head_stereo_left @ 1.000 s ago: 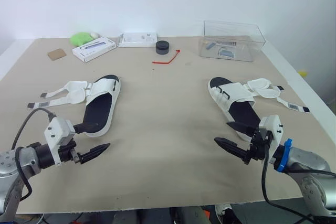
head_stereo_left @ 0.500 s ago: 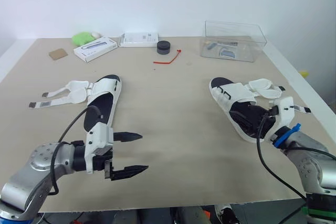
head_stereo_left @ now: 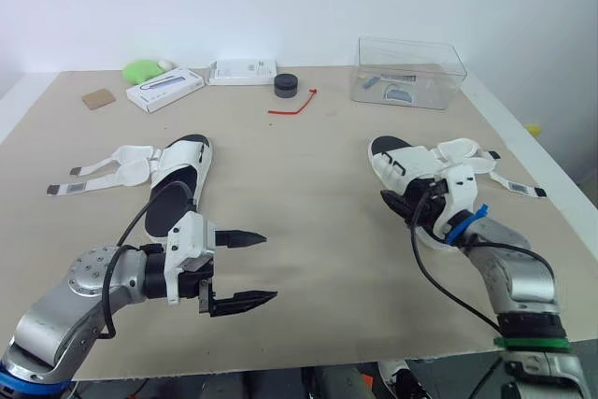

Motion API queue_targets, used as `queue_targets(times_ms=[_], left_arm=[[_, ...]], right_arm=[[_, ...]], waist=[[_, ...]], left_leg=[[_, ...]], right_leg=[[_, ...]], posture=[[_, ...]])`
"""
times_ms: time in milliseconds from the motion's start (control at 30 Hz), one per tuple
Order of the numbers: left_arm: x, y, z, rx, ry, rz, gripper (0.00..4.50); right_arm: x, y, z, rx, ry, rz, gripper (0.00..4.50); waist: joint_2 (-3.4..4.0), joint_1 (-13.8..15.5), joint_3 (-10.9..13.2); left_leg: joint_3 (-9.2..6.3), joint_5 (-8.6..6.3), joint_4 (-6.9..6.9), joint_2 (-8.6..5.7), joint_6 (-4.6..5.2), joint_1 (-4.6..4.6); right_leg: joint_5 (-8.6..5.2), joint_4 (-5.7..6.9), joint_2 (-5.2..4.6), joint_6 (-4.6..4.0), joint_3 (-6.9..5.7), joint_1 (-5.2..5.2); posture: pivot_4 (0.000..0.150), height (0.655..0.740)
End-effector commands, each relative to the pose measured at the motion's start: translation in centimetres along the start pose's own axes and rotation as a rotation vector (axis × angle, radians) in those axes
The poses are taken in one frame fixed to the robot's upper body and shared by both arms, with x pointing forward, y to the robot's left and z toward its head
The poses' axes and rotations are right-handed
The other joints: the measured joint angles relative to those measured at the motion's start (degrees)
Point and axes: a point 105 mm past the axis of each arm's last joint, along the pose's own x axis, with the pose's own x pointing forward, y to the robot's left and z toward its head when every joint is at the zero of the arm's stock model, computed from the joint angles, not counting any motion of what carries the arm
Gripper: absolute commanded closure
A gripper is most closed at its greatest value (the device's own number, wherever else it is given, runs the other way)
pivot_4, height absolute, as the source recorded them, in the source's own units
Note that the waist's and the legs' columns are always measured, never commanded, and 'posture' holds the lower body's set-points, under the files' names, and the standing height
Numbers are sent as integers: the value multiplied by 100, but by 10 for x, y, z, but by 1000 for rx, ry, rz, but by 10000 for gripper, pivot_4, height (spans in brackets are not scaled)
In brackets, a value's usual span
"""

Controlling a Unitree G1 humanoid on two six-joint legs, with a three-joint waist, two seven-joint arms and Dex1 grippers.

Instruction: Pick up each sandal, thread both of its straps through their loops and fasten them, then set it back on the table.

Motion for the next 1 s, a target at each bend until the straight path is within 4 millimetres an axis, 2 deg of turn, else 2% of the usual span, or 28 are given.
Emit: queue_targets(times_ms=[33, 133, 233, 267, 333, 400, 467, 567, 700, 767, 833, 1000], left_arm=[[0, -2, 6, 39, -13, 5, 187], [-2, 0, 8, 31, -32, 34, 0], [-6, 2, 9, 31, -37, 54, 0], [-7, 3, 9, 38, -36, 59, 0], [-9, 4, 9, 49, -33, 67, 0], [-10, 4, 9, 58, -33, 73, 0], [-11, 6, 9, 69, -32, 81, 0], [-15, 8, 9, 78, -30, 88, 0], [-22, 12, 7, 87, -16, 96, 0], [-26, 14, 7, 90, -5, 98, 0], [-28, 16, 6, 89, 4, 99, 0], [-29, 18, 4, 94, 16, 104, 0]], right_arm=[[9, -4, 7, -20, -38, -11, 2477], [13, -4, 10, -22, -56, 16, 13977], [14, -1, 9, -27, -59, 55, 28436], [15, 1, 9, -37, -60, 75, 34960], [16, 7, 11, -37, -76, 125, 43152], [16, 16, 16, -17, -100, 205, 44185], [11, 39, 23, -66, -103, 379, 44185], [-6, 78, 35, -143, -82, 706, 44185], [-33, 112, 38, -208, 4, 1042, 44185], [-49, 127, 32, -266, 67, 1204, 44185], [-56, 135, 25, -319, 99, 1300, 44185], [-59, 144, 16, -392, 118, 1400, 44185]], waist=[[0, 3, 0], [0, 2, 0], [0, 0, 0], [0, 0, 0], [0, 0, 0], [0, -1, 0], [1, 0, 0], [8, -4, 5], [20, 12, 13], [20, 20, 13], [15, 21, 13], [12, 22, 16]], left_leg=[[-1, 0, 0, 0, 0, 0], [-2, 0, 0, 1, 0, 7], [-1, -1, -1, 4, 1, 8], [0, -1, 0, 5, 1, 8], [0, -1, 0, 5, 1, 14], [2, 0, 0, 5, 1, 15], [-1, 0, -1, 5, 1, 15], [1, -1, -4, 12, 2, 14], [-9, -3, -5, 21, 5, 9], [-12, -4, -5, 19, 5, 6], [-13, -4, -4, 14, 5, 3], [-10, -4, 0, 9, 5, 3]], right_leg=[[0, 0, 0, 0, 0, 0], [3, 0, 0, -6, 0, -1], [5, -1, -1, -9, 1, -1], [5, -1, -1, -8, 2, -1], [3, -1, 0, -6, 1, 0], [4, 0, 1, -5, 3, 0], [4, 0, 2, -6, 1, -1], [5, 0, 5, -11, 2, -8], [2, -1, 8, -20, -9, -10], [0, -1, 4, -20, -14, -10], [-1, -2, -3, -18, -17, -11], [-4, -2, -8, -9, -19, -10]], posture=[[1500, 7400], [1500, 7400], [1500, 7400], [1500, 7400], [1500, 7400], [1500, 7400], [1500, 7400], [1500, 7400], [1500, 7400], [1500, 7400], [1500, 7400], [1500, 7400]])
